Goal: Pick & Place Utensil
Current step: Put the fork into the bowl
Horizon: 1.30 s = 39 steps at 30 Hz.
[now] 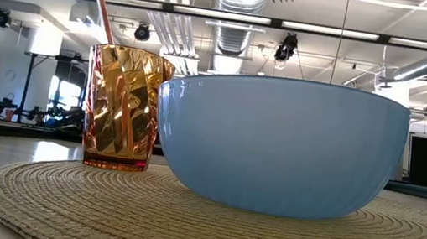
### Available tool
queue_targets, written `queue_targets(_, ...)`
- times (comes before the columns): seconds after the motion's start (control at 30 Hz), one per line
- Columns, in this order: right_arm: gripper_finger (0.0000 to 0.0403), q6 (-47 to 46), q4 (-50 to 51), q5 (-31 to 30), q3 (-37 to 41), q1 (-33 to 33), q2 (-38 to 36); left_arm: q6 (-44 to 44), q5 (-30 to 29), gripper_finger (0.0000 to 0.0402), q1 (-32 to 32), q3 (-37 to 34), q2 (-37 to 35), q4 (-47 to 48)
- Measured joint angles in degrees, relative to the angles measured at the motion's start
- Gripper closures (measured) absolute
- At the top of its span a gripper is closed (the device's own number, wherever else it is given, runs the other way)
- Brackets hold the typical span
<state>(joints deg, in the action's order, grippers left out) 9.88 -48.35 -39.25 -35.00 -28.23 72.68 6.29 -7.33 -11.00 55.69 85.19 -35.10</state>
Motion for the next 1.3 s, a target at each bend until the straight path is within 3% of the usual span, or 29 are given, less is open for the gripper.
queue_targets(0.23,0.0213,-0.9,4.7,8.2,-0.1,0.1,-3.1,-6.7,-0.1,0.0401,0.0,0.7,0.1,4.7)
queue_targets(0.57,0.0214,0.0,4.7,8.3,-2.1,1.2,-1.3,-11.2,2.1,0.0401,-0.2,0.6,0.4,7.1)
queue_targets(1.3,0.0229,-2.7,4.9,8.2,-9.1,3.9,6.2,-11.0,1.4,0.0401,-1.1,0.3,1.8,8.2)
